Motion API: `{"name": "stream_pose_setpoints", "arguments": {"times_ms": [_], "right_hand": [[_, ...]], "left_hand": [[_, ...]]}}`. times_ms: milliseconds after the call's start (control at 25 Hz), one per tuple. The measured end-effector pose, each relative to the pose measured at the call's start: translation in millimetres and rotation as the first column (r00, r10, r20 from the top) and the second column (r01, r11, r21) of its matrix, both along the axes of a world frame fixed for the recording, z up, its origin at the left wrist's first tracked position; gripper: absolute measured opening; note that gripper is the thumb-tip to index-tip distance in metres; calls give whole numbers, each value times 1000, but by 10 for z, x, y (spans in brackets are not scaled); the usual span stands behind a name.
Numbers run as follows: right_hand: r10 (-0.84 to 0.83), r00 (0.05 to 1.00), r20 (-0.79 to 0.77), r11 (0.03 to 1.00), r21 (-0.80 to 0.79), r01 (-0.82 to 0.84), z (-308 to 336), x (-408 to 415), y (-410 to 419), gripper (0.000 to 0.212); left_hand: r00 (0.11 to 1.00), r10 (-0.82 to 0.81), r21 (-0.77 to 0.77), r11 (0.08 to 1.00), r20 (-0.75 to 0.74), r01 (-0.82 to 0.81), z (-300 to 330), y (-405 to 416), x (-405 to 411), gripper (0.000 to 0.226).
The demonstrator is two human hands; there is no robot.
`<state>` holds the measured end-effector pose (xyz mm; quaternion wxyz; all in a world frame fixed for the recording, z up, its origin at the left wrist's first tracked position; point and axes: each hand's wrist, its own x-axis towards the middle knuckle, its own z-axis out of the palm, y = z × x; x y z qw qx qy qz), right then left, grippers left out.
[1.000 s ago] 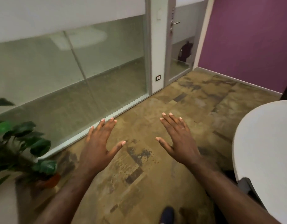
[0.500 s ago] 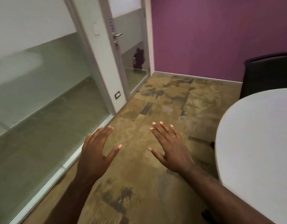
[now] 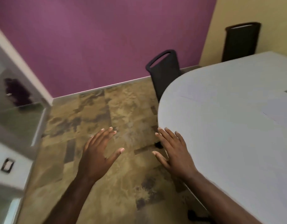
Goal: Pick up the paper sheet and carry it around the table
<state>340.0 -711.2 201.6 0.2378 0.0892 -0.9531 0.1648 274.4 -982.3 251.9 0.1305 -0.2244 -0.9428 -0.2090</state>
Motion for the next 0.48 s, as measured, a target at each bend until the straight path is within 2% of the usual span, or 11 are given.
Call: {"name": "stream_pose_setpoints", "arguments": {"times_ms": [240,480], "right_hand": [[-386,923,-5,922,-38,385,0,-504,767,56],[-612,791,-3,788,-85,609,-129,-814,1846,58]], "left_hand": [[930,-367,2,930,-12,367,91,1074,-1434,64],[798,-602,-37,798,-5,602,35,2610,-2254,67]]}}
